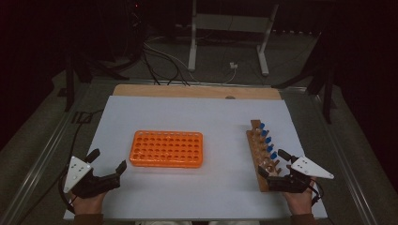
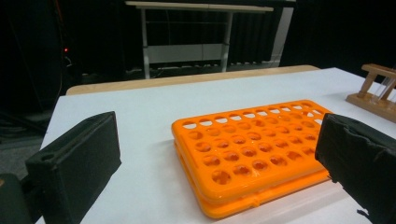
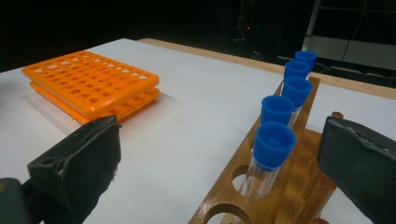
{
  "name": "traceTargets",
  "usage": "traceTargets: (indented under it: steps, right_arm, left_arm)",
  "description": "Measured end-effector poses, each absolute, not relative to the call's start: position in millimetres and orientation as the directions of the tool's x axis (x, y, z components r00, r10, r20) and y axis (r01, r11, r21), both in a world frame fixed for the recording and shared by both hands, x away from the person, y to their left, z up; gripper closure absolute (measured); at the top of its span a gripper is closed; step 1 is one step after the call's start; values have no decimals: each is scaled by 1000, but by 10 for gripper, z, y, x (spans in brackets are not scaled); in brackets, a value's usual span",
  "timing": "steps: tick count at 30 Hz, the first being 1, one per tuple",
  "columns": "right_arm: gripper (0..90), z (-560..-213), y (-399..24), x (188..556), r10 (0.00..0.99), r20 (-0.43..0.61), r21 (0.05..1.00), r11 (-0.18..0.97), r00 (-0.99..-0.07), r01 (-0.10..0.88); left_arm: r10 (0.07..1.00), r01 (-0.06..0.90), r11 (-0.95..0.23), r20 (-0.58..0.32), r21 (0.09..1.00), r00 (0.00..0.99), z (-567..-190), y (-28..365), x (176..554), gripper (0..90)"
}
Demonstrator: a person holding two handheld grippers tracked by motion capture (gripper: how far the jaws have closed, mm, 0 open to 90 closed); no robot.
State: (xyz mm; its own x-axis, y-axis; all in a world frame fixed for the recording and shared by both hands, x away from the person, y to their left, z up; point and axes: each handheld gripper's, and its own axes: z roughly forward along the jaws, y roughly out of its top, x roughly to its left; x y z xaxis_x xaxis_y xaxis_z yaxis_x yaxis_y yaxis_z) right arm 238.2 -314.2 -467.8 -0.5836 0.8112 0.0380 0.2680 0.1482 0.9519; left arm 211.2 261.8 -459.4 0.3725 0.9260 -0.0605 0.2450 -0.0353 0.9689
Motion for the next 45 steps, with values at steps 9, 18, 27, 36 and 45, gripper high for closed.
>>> traceTargets:
  steps: [9,18,27,36,45]
  right_arm:
    - [0,-4652,-3163,2383,814,25,951,159,-580,265]
    - [1,-4526,-3224,2421,813,31,933,184,-581,308]
    - [317,-4540,-3277,2436,794,34,907,230,-607,352]
    - [749,-4634,-3325,2494,784,26,892,262,-621,368]
    - [751,-4640,-3263,2577,789,13,888,274,-614,370]
  left_arm:
    - [920,242,-32,-66,970,387,-4591,2616,2097,10]
    - [921,260,-66,-42,963,388,-4630,2616,2136,10]
    - [919,266,-65,-46,962,392,-4648,2603,2142,10]
    - [919,269,-65,-48,961,392,-4664,2587,2149,10]
    - [917,271,-74,-41,960,396,-4674,2570,2151,10]
